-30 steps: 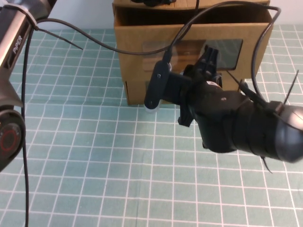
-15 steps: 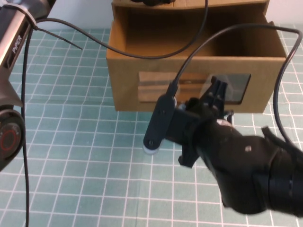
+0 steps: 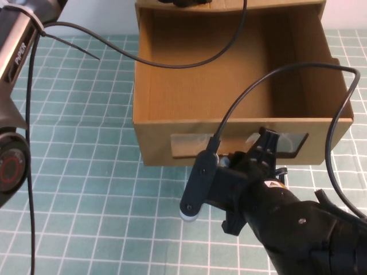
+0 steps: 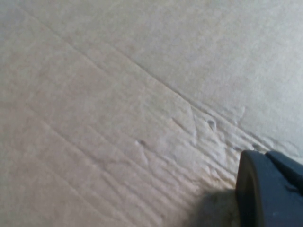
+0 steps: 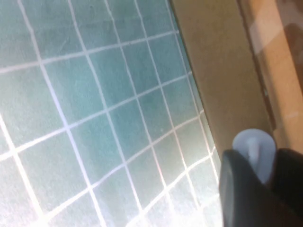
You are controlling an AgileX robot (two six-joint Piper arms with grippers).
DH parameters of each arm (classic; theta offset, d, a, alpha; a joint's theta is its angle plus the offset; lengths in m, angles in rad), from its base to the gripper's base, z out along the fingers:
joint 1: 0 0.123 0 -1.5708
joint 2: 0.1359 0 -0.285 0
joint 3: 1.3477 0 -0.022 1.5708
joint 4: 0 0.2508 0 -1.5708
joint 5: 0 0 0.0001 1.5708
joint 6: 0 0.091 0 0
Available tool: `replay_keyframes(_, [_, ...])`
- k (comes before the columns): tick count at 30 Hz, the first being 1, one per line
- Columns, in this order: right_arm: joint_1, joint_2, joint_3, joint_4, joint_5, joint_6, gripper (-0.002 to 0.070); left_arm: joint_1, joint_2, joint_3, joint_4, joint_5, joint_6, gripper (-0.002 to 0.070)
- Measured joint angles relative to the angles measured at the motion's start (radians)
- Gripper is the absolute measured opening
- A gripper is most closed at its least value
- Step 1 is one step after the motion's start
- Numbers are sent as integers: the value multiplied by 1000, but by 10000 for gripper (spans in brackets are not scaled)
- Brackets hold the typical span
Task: Open the shoe box
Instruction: 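Pull the top drawer of the cardboard box fully open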
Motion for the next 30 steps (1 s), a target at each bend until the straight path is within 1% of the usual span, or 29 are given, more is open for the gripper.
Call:
replay_keyframes(3, [0, -2, 0, -5, 23, 21, 112, 0, 0, 0, 0, 0, -6, -6])
replay_keyframes(4, [0, -2, 0, -8, 30, 29, 118, 0, 0, 0, 0, 0, -8, -6])
replay_keyframes(5, [0, -4, 0, -6, 46, 43, 141, 0, 0, 0, 0, 0, -12, -6])
replay_keyframes(7, [2, -4, 3, 11, 80, 68, 216, 2, 0, 0, 0, 0, -16, -6])
replay_keyframes(9, [4, -4, 9, 17, 111, 76, 328, 4, 0, 0, 0, 0, -19, -6])
replay_keyframes(10, [4, -6, 9, 17, 123, 76, 363, 4, 0, 0, 0, 0, -20, -6])
replay_keyframes(11, [4, -9, 9, 17, 146, 76, 393, 4, 0, 0, 0, 0, -23, -6])
replay_keyframes(13, [4, -26, 9, 17, 206, 74, 410, 4, -6, 0, 0, -2, -25, -6])
replay_keyframes(17, [6, -98, 9, 17, 339, 73, 390, 4, -26, 0, 15, -10, -41, -6])
replay_keyframes(22, [6, -231, 9, 17, 488, 73, 376, 14, -61, -37, 76, 10, -67, -6])
replay_keyframes(24, [6, -286, 9, 17, 524, 73, 356, 22, -83, -50, 77, 19, -69, -6])
replay_keyframes(26, [6, -337, 9, 17, 535, 73, 308, 23, -114, -63, 67, 26, -76, -6])
replay_keyframes(27, [6, -366, 9, 17, 532, 73, 272, 23, -135, -71, 63, 33, -79, -6])
replay_keyframes(29, [6, -422, 9, 17, 505, 73, 187, 23, -179, -79, 55, 56, -82, -6])
replay_keyframes(30, [6, -454, 9, 17, 480, 73, 131, 23, -206, -83, 53, 73, -85, -6])
